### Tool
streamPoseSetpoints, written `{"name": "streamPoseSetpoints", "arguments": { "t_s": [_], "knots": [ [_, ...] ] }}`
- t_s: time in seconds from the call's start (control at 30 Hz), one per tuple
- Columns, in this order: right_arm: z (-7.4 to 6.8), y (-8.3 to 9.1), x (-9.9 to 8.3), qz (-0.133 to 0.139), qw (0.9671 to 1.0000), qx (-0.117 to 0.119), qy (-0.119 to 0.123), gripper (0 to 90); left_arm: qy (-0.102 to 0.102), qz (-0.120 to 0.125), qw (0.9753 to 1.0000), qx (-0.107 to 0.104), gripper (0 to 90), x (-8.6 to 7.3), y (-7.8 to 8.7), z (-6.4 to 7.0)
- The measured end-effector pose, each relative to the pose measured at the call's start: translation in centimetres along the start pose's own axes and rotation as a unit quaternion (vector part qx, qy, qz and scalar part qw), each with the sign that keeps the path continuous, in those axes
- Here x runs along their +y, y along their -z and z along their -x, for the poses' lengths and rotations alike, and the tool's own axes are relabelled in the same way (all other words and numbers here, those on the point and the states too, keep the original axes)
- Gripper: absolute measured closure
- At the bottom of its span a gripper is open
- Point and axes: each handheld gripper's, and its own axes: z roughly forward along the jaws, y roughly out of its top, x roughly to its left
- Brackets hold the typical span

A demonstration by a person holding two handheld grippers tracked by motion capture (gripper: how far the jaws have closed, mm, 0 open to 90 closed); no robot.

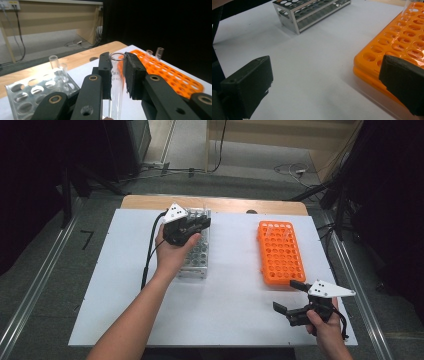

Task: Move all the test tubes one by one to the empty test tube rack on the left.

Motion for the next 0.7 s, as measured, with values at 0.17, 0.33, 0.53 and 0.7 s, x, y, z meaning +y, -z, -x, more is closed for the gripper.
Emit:
{"name": "streamPoseSetpoints", "arguments": {
  "t_s": [0.17, 0.33, 0.53, 0.7],
  "knots": [
    [0.1, 0.0, -0.1, 0.0, 1.0, 0.001, 0.001, 0.0, 0.003, -0.002, 0.9998, 0.018, 76.4, 0.3, -1.2, -1.2],
    [0.2, -0.1, -0.2, -0.004, 1.0, 0.002, 0.0, 0.0, 0.021, 0.009, 0.9991, 0.035, 76.4, 0.5, -2.1, -2.7],
    [0.3, -0.2, -0.2, -0.005, 1.0, 0.002, -0.001, 0.0, 0.032, 0.012, 0.998, 0.053, 76.4, 0.7, -3.0, -3.7],
    [0.3, -0.2, -0.3, -0.006, 1.0, 0.003, -0.003, 0.0, 0.032, 0.018, 0.9973, 0.064, 76.4, 0.9, -4.0, -4.1]
  ]
}}
